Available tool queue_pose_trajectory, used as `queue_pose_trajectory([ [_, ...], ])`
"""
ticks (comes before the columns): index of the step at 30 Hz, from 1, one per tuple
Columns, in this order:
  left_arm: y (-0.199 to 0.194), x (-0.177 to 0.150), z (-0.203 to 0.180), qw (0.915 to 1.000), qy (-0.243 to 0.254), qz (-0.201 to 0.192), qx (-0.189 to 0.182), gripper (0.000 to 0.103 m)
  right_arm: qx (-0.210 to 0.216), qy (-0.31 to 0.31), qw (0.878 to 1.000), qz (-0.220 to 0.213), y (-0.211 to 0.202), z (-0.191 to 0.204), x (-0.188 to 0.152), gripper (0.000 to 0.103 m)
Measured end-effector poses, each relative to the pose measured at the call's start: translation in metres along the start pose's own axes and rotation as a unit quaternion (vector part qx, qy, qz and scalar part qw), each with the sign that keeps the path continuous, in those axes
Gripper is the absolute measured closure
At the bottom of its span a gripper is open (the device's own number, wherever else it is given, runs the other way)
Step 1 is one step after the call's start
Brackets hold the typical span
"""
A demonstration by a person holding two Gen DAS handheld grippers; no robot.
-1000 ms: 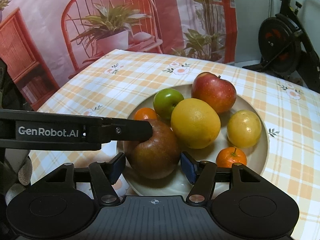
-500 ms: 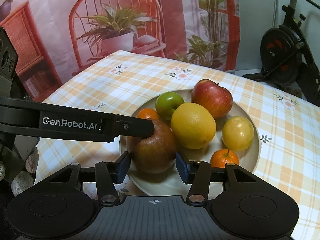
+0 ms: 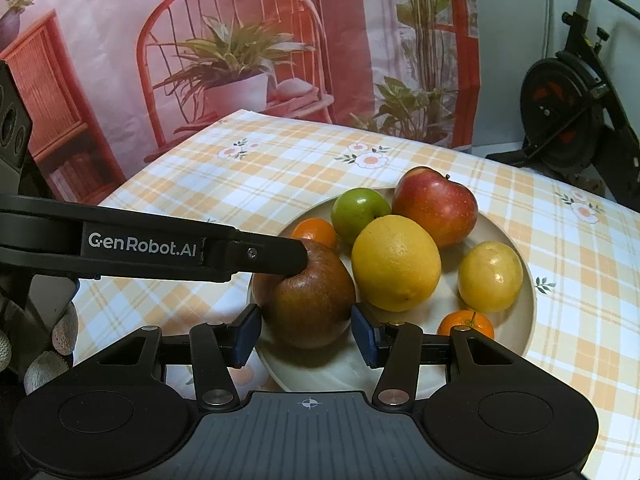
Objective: Organize fruits
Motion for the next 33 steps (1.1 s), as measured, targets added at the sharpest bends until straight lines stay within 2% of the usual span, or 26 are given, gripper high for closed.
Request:
queue_pose_trajectory([
  [7,-0.002,-0.001,-0.004,0.9998,0.010,-0.008,0.014,0.063,-0.012,-0.009,1.000,-0.004,-0.015,-0.003,-0.006,0.056],
  [14,-0.006,-0.005,-0.011,0.9992,0.020,-0.013,0.032,0.063,-0.047,-0.014,0.998,-0.034,-0.049,-0.008,-0.018,0.056],
  [21,-0.013,-0.009,-0.017,0.9982,0.030,-0.024,0.047,0.063,-0.100,-0.022,0.993,-0.065,-0.082,-0.012,-0.041,0.056],
  [33,-0.041,-0.025,-0.041,0.9950,0.067,-0.052,0.053,0.063,-0.153,0.002,0.982,-0.113,-0.125,-0.009,-0.086,0.056],
])
Point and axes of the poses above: each gripper's, at about its wrist camera, not at the fingertips, and y roughly the way its jaws point, z to its left, x to its top, the point moved 2 cm from there along y, roughly the way its jaws point, and after that the axes turned 13 degrees about -y, right-handed, at the moved point
